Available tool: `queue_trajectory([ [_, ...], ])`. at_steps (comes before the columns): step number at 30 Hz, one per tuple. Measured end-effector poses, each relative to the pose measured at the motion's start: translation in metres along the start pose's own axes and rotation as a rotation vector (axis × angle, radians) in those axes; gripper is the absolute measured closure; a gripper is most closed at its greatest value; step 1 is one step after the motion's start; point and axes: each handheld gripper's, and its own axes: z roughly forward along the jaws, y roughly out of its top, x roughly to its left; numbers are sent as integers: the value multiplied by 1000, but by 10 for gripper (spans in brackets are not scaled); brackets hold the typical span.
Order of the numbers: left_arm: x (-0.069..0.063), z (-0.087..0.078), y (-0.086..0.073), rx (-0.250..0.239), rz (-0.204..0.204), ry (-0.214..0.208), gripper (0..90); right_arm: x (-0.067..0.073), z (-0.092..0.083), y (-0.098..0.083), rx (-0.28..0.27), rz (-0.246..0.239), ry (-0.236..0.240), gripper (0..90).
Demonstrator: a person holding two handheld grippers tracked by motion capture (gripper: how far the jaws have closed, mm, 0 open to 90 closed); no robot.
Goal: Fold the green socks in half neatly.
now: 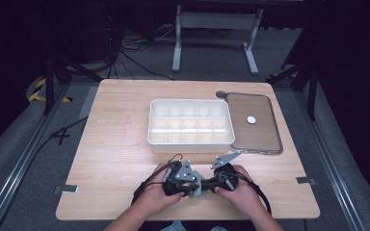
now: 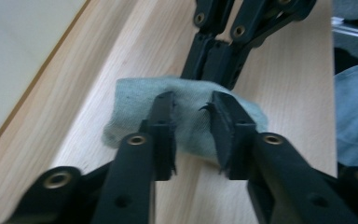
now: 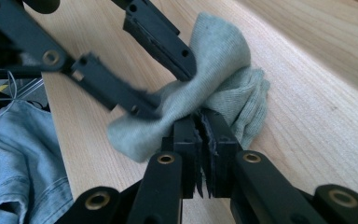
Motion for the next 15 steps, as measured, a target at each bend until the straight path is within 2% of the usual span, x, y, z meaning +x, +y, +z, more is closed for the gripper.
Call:
queue_trajectory([
  [3, 1, 2, 2, 8, -3, -10, 656, 5, -1, 0, 8, -31, -37, 836],
  [6, 0, 4, 4, 27, 11, -6, 653, 6, -3, 0, 16, -32, -57, 817],
  [8, -1, 5, 7, 46, 35, -1, 645, 7, -3, -2, 17, -31, -65, 814],
  [11, -1, 7, 9, 50, 44, 0, 627, 8, -4, -2, 22, -24, -79, 802],
  [14, -1, 9, 10, 52, 45, 2, 597, 11, -8, -3, 36, -41, -134, 726],
  [15, -1, 9, 11, 56, 42, 6, 597, 12, -9, -3, 45, -49, -167, 695],
])
